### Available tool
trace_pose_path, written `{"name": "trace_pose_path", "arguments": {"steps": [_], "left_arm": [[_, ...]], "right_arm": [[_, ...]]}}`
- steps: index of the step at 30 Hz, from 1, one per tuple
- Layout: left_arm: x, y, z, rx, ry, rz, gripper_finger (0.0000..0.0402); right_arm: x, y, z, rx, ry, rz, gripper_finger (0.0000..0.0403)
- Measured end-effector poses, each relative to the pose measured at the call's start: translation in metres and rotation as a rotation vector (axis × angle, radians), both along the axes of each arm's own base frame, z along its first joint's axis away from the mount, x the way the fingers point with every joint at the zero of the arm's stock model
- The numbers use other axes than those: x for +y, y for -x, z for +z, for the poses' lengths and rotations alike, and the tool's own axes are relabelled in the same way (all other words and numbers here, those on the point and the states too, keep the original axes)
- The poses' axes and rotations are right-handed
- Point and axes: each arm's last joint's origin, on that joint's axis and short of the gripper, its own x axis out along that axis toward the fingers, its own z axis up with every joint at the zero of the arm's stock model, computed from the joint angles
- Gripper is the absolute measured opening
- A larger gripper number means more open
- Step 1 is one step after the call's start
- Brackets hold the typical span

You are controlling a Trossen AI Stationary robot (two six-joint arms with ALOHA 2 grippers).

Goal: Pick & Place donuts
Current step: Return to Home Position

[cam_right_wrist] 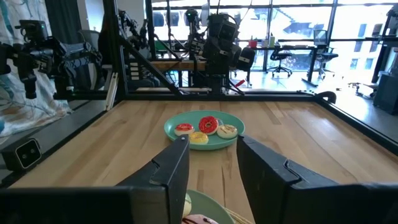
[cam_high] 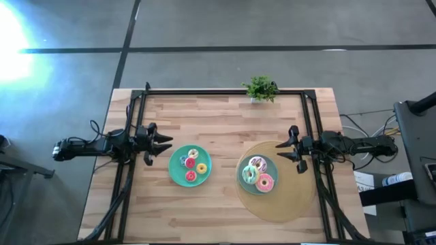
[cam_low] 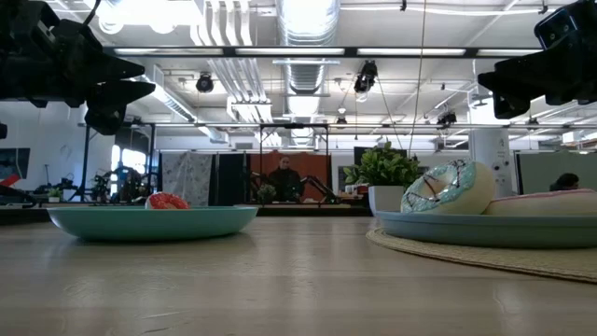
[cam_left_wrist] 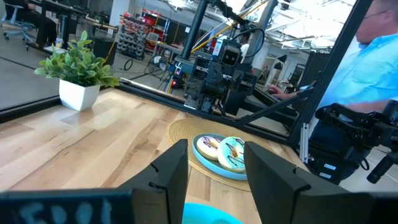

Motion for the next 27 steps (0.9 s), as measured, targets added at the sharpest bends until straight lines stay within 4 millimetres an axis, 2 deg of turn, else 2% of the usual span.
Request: {"name": "trace_pose_path", "arguments": {"steps": [9, 27], "left_arm": [[0.0000, 0.0000, 0.0000, 0.000, 0.000, 0.000, 0.0131], [0.0000, 0.0000, 0.0000, 0.000, 0.000, 0.000, 0.0131]], "right_arm": [[0.0000, 0.0000, 0.0000, 0.000, 0.000, 0.000, 0.0118], [0.0000, 0.0000, 0.0000, 0.000, 0.000, 0.001, 0.0129]]}}
